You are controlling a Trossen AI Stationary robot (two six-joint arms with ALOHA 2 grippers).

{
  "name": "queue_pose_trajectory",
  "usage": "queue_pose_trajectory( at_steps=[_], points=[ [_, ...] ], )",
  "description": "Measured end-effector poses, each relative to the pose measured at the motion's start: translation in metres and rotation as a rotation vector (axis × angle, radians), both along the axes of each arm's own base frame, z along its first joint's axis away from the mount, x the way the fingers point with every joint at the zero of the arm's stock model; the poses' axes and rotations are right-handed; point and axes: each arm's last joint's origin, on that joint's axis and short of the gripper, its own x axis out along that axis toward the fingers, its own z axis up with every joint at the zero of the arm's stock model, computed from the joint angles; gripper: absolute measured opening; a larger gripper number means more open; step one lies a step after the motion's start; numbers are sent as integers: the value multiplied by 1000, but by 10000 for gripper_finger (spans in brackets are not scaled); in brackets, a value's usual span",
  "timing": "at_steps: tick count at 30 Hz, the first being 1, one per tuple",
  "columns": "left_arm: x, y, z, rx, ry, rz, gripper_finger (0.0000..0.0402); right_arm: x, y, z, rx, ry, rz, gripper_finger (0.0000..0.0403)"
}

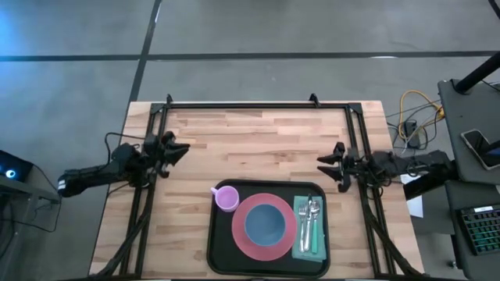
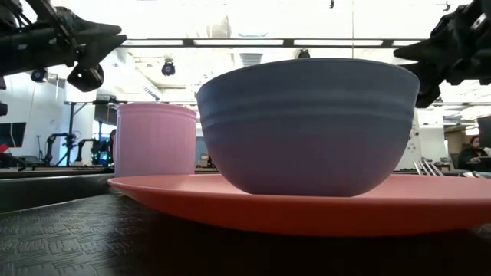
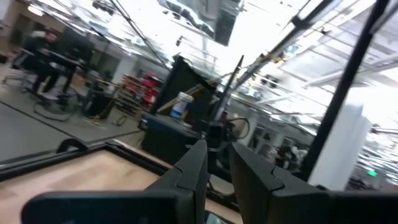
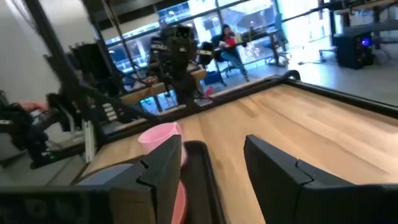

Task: Set up tray
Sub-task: Return to Home Position

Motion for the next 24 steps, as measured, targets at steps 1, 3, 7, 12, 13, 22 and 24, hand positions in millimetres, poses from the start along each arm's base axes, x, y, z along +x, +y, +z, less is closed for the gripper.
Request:
queue_pose_trajectory(
  at_steps=[1,3,7,12,13,22,24],
  points=[
    [0,1,0,0,0,11,51,1,-2,0,-2,6,-8,166],
    [0,2,0,0,1,26,51,1,-5,-1,-2,12,-20,167],
    [-1,3,0,0,0,36,51,1,-12,0,-3,-5,-90,164],
    [-1,3,0,0,1,36,51,0,-20,0,-3,-1,-179,162],
    [-1,3,0,0,1,36,51,0,-21,0,-3,0,-190,163],
    [-1,3,0,0,1,36,51,0,-24,0,-3,0,-214,160],
    [-1,3,0,0,1,36,51,0,-24,0,-3,0,-215,158]
  ],
)
